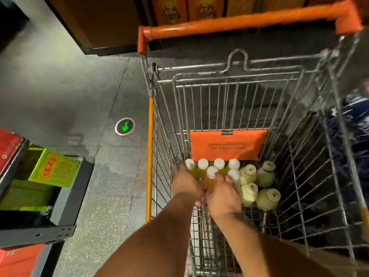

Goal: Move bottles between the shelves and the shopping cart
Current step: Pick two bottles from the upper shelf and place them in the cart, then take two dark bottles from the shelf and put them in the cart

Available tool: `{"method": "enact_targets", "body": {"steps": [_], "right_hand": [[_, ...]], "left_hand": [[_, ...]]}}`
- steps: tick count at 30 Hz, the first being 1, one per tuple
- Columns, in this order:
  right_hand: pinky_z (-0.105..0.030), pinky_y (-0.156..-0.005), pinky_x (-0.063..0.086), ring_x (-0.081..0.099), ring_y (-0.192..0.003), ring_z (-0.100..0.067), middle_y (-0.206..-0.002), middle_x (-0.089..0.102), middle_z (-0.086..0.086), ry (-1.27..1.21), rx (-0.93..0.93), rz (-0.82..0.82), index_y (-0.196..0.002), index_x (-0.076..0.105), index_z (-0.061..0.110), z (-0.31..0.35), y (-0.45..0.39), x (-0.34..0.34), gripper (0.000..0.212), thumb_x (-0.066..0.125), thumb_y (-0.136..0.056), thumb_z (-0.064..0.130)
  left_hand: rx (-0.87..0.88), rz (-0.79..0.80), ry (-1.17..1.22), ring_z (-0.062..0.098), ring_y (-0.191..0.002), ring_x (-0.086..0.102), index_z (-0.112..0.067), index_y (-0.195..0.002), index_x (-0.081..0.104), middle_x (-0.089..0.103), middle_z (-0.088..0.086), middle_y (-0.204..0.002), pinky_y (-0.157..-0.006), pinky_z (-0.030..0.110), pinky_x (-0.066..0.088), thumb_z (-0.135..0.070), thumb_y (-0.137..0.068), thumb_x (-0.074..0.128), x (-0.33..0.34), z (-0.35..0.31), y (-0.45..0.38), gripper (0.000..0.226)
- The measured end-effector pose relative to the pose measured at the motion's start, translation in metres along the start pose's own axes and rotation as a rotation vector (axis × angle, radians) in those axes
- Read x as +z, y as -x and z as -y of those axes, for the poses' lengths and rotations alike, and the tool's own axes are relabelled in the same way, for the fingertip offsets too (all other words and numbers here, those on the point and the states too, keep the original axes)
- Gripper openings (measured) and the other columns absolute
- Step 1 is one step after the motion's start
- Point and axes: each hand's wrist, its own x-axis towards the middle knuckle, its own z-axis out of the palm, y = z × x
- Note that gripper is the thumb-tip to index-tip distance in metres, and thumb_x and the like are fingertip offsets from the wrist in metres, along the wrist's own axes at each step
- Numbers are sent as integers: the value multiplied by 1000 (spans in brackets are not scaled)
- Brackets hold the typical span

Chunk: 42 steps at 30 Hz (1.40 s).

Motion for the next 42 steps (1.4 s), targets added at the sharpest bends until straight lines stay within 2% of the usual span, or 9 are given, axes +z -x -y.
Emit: {"method": "enact_targets", "body": {"steps": [3,7,10,17,21,25,29,34,42], "right_hand": [[-34,-90,45,54,-112,-24,-124,56,-4,-4,-23,-106,-131,48,21,9,18,-49,47,58,-89,37],[-32,-91,44,56,-109,-21,-125,52,-2,62,-40,-181,-127,46,18,34,65,-119,47,50,-90,48],[-36,-89,47,58,-108,-26,-117,56,-4,37,32,-304,-120,48,19,66,125,-165,46,59,-85,46],[-40,-90,48,56,-112,-29,-119,60,-1,12,151,-481,-120,56,26,147,301,-243,61,70,-71,58],[-44,-89,47,55,-113,-30,-118,60,-3,28,217,-587,-115,57,26,170,399,-283,60,70,-69,62],[-42,-92,47,54,-117,-31,-123,59,-4,12,337,-709,-122,55,25,154,500,-318,71,71,-66,66],[-42,-94,49,54,-119,-30,-127,58,-5,35,484,-818,-127,54,22,116,615,-333,78,71,-67,69],[-39,-91,49,57,-115,-30,-125,60,-5,-9,712,-943,-123,54,25,61,772,-319,72,74,-65,64],[-41,-90,50,54,-113,-28,-125,56,-4,-114,1073,-1002,-129,50,23,5,1011,-236,77,67,-70,68]], "left_hand": [[210,12,-168,32,-117,57,-21,-132,50,58,8,-127,-98,39,49,-21,-84,58,-36,-24,31,48],[512,-12,-294,32,-110,60,-23,-130,50,60,6,-122,-91,41,51,-37,-76,58,-99,-43,77,56],[668,-92,-426,29,-113,58,-27,-127,51,61,2,-122,-91,41,51,-37,-74,56,-159,-43,117,55],[912,-63,-610,30,-133,40,-31,-146,35,48,-1,-139,-110,54,30,-32,-79,61,-306,-32,226,72],[1018,-23,-584,30,-130,46,-32,-143,39,50,0,-141,-104,49,39,-37,-79,63,-355,-36,300,68],[1158,101,-486,29,-105,64,-36,-118,54,66,0,-115,-91,45,52,-37,-73,64,-359,-38,391,46],[1366,195,-524,28,-123,55,-34,-140,43,55,1,-138,-97,40,49,-41,-77,67,-338,-32,496,68],[1609,381,-530,31,-124,55,-27,-141,46,57,10,-136,-100,38,47,-45,-75,73,-295,1,639,74],[1894,709,-503,29,-129,51,-23,-148,40,50,9,-146,-103,36,45,-37,-74,75,-243,129,851,82]]}}
